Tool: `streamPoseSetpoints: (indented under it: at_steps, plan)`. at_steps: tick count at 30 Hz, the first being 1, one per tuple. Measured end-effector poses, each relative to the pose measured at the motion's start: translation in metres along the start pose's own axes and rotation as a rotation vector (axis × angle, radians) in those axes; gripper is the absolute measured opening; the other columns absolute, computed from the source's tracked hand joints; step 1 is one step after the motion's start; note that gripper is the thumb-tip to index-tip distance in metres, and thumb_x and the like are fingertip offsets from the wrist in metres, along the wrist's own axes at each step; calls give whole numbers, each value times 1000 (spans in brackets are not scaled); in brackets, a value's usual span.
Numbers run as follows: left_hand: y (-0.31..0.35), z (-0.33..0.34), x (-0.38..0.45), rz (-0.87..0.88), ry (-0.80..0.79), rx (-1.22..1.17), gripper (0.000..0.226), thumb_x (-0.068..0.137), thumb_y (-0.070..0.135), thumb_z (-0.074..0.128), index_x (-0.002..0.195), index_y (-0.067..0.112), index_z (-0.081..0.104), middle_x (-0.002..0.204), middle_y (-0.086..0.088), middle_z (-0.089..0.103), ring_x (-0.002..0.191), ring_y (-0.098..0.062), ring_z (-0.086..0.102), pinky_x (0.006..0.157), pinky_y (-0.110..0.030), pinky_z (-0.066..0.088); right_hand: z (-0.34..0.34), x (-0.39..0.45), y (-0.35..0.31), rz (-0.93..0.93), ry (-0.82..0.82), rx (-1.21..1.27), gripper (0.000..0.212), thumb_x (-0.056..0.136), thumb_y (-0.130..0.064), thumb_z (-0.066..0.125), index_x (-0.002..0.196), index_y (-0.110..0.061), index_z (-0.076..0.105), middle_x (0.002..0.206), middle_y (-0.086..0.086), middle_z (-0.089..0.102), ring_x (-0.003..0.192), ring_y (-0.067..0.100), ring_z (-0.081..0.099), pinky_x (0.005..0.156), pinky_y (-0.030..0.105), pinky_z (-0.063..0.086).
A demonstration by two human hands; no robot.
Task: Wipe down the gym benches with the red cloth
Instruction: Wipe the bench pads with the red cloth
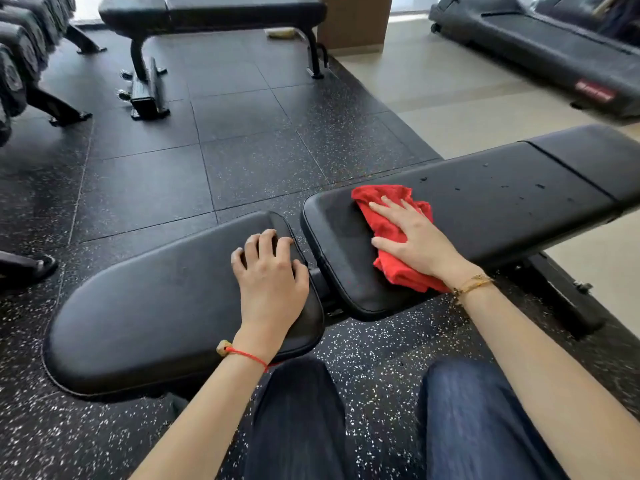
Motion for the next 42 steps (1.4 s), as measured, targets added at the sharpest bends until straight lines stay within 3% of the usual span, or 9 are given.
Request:
streamPoseSetpoints:
  at_steps: [5,11,16,20,23,28,33,38,42]
  plan:
    - [2,-1,2,-7,46,11,30,86,26,54,114,18,63,130,-4,56,126,-29,46,107,-47,32,-4,54,11,23,-4,-72,51,98,-29,47,147,-29,36,160,0,20,149,25,10,120,37,-1]
    - [2,-4,0,-39,74,-11,28,85,25,62,113,22,65,128,1,58,126,-25,48,107,-44,31,27,46,-37,-287,-73,-119,49,100,-25,40,149,-29,32,161,-4,17,150,21,6,120,37,-3]
    - [6,-8,-1,-78,49,-59,30,88,22,65,117,21,66,133,2,58,130,-23,47,113,-46,32,15,0,-16,-470,-182,-85,50,101,-24,40,149,-33,29,160,-9,17,150,17,6,122,34,-2]
    - [11,-10,-4,-75,1,-52,34,92,17,61,125,17,64,141,-2,54,136,-25,45,116,-48,30,-2,24,20,-388,-192,-82,49,102,-23,37,149,-33,28,161,-7,15,150,20,5,122,37,-2]
    - [14,-9,-4,-116,-24,-48,34,94,16,59,127,16,63,145,-3,52,140,-25,42,119,-48,26,4,62,9,-313,-162,-137,49,102,-25,35,150,-29,27,162,-1,13,150,26,5,122,41,-2]
    - [39,-6,-15,-279,90,-102,30,92,11,57,120,14,66,134,-7,60,130,-29,50,114,-49,32,26,41,-26,-499,-192,-170,51,102,-28,34,151,-28,25,162,-1,12,150,26,5,122,42,-1]
    - [101,8,-17,-302,173,-183,32,92,12,55,123,13,64,130,-5,61,127,-24,52,111,-44,37,1,-4,17,-558,-182,-120,52,100,-26,37,151,-34,24,161,-8,13,150,19,7,122,34,-2]
    - [143,28,-2,-268,171,-175,34,96,17,53,128,14,62,135,-5,57,132,-21,46,112,-37,33,-34,30,86,-367,-137,-129,51,101,-25,36,151,-31,26,161,-4,14,150,22,7,122,38,-1]
    - [160,43,8,-280,155,-47,31,95,22,51,124,18,62,134,-1,57,130,-23,45,111,-40,31,-38,80,88,-286,-118,-173,50,102,-26,34,151,-25,26,162,4,14,149,29,9,122,42,-2]
Point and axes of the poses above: each hand's wrist, its own x-axis towards the middle knuckle, its own z-axis out of the palm, y = z × x, the point moved 6 cm from there along x, towards the middle knuckle
